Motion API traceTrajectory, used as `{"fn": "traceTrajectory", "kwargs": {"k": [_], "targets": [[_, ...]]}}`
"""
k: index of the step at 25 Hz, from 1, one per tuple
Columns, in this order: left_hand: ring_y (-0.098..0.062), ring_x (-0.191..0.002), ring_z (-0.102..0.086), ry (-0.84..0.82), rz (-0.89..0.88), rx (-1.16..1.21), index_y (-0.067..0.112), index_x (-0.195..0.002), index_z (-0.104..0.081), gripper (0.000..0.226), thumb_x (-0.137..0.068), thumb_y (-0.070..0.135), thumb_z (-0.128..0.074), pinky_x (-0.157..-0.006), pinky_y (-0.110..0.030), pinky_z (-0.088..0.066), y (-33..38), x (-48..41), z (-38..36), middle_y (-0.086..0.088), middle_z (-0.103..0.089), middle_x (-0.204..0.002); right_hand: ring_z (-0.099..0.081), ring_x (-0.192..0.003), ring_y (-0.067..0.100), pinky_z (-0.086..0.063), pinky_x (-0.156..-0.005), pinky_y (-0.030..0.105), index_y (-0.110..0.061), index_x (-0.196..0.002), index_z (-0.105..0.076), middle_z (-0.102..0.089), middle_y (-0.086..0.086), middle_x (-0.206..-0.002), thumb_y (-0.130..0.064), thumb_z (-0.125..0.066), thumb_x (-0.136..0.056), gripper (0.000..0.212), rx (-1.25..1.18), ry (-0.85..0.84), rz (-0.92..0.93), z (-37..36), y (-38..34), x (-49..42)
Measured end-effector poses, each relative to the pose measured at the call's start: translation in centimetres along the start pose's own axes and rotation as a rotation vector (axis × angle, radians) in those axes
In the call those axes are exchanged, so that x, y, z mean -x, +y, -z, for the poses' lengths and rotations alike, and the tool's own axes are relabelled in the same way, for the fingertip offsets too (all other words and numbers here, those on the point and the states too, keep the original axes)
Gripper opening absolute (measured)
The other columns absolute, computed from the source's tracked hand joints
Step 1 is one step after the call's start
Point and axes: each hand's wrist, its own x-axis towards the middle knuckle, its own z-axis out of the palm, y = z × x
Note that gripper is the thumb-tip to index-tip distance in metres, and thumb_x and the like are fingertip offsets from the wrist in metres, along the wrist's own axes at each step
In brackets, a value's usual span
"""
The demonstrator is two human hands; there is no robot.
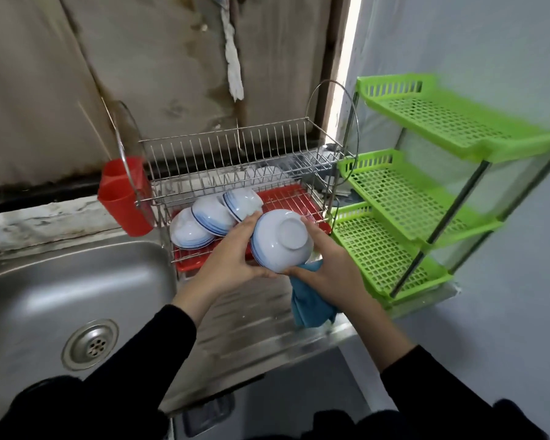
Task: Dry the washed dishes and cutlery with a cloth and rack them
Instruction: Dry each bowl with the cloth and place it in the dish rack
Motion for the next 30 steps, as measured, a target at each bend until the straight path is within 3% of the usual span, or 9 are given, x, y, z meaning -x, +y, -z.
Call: {"fn": "traceTrajectory", "kwargs": {"k": [4, 9, 12, 15, 19, 23, 30], "targets": [[-0.022, -0.142, -0.023, 0.048, 0.029, -0.098, 0.012, -0.149, -0.030, 0.116, -0.054, 0.040, -0.092, -0.115, -0.027, -0.013, -2.4, -4.2, -0.6, -0.006, -0.034, -0.152, -0.046, -0.130, 0.009, -0.044, -0.104, 0.034, -0.028, -0.148, -0.034, -0.045, -0.009, -0.148, -0.035, -0.084, -0.071, 0.092, -0.064, -0.062, -0.015, -1.0, 3.1, -5.2], [-0.029, -0.130, -0.028, 0.120, 0.057, -0.213, 0.011, -0.144, -0.039, 0.116, -0.049, 0.055, -0.086, -0.114, -0.036, -0.020, -4.4, -7.8, -0.9, -0.004, -0.043, -0.145, -0.043, -0.132, 0.013, -0.038, -0.108, 0.034, -0.029, -0.150, -0.031, -0.045, 0.000, -0.146, -0.032, -0.083, -0.072, 0.094, -0.090, -0.149, -0.079, -2.4, 5.5, -9.7], [-0.030, -0.134, -0.025, 0.175, 0.099, -0.253, 0.014, -0.146, -0.037, 0.116, -0.049, 0.061, -0.079, -0.114, -0.041, -0.021, -5.1, -8.9, -1.4, -0.002, -0.040, -0.149, -0.044, -0.129, 0.018, -0.039, -0.105, 0.036, -0.033, -0.150, -0.029, -0.047, 0.006, -0.141, -0.036, -0.083, -0.071, 0.096, -0.100, -0.167, -0.107, -3.1, 6.9, -11.3], [-0.030, -0.131, -0.030, 0.194, 0.159, -0.330, 0.018, -0.145, -0.038, 0.115, -0.048, 0.068, -0.075, -0.112, -0.041, -0.018, -5.0, -10.0, -1.8, -0.001, -0.043, -0.146, -0.046, -0.130, 0.016, -0.040, -0.109, 0.041, -0.024, -0.149, -0.034, -0.049, 0.002, -0.142, -0.033, -0.081, -0.074, 0.089, -0.204, -0.167, -0.109, -3.7, 8.1, -12.3], [-0.028, -0.131, -0.034, 0.162, 0.209, -0.413, 0.021, -0.142, -0.041, 0.111, -0.050, 0.075, -0.071, -0.112, -0.044, -0.016, -4.7, -11.6, -2.1, -0.001, -0.047, -0.142, -0.048, -0.128, 0.013, -0.048, -0.102, 0.045, -0.021, -0.144, -0.038, -0.053, -0.002, -0.137, -0.027, -0.079, -0.078, 0.077, -0.342, -0.165, -0.203, -4.3, 9.4, -13.0], [-0.022, -0.146, -0.018, 0.134, 0.252, -0.472, 0.026, -0.149, -0.030, 0.111, -0.057, 0.069, -0.076, -0.114, -0.047, -0.010, -4.5, -12.7, -1.8, 0.005, -0.032, -0.155, -0.052, -0.126, 0.020, -0.050, -0.098, 0.046, -0.023, -0.143, -0.039, -0.056, 0.001, -0.135, -0.019, -0.077, -0.081, 0.073, -0.380, -0.199, -0.213, -4.4, 9.6, -14.6], [-0.019, -0.148, -0.014, 0.095, 0.371, -0.525, 0.028, -0.153, -0.020, 0.114, -0.062, 0.070, -0.074, -0.116, -0.046, -0.001, -3.2, -13.6, -1.7, 0.004, -0.025, -0.159, -0.054, -0.124, 0.022, -0.047, -0.102, 0.047, -0.027, -0.149, -0.032, -0.053, 0.004, -0.140, -0.023, -0.072, -0.086, 0.075, -0.304, -0.266, -0.241, -4.4, 9.9, -16.3]]}}
